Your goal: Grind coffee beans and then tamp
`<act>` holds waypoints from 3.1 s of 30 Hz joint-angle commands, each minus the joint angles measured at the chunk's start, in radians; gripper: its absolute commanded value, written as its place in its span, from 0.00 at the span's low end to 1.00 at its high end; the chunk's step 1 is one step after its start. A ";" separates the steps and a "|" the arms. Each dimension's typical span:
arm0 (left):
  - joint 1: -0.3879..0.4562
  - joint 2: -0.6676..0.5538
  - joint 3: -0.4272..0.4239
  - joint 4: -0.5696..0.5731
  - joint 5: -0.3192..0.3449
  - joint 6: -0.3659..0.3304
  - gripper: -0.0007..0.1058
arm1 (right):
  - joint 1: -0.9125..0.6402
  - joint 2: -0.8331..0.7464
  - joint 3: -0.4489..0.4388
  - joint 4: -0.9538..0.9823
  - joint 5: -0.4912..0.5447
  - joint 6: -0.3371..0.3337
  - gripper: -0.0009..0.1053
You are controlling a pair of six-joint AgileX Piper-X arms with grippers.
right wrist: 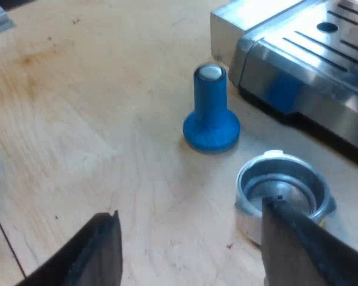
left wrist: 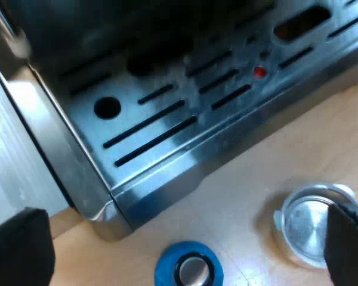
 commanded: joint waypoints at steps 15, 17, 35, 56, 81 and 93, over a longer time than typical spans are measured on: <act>0.000 -0.280 -0.103 0.132 -0.027 -0.001 0.88 | 0.000 -0.270 -0.257 0.487 0.065 -0.002 0.51; 0.000 -0.287 -0.116 0.132 -0.047 -0.005 0.88 | -0.008 -0.282 -0.281 0.538 0.124 -0.002 0.51; 0.000 -0.276 -0.262 0.139 -0.070 -0.006 0.88 | -0.512 -0.383 -0.351 0.647 -0.196 -0.006 0.51; 0.282 -0.212 -0.262 0.199 0.072 -0.025 0.88 | -1.174 -0.555 -0.351 1.040 -0.459 -0.173 0.51; 0.282 -0.466 -0.223 0.243 0.064 -0.023 0.88 | -1.341 -0.907 -0.351 1.096 -0.439 -0.207 0.51; 0.282 -0.681 -0.161 0.243 0.064 -0.003 0.88 | -1.339 -1.117 -0.385 1.149 -0.451 -0.202 0.51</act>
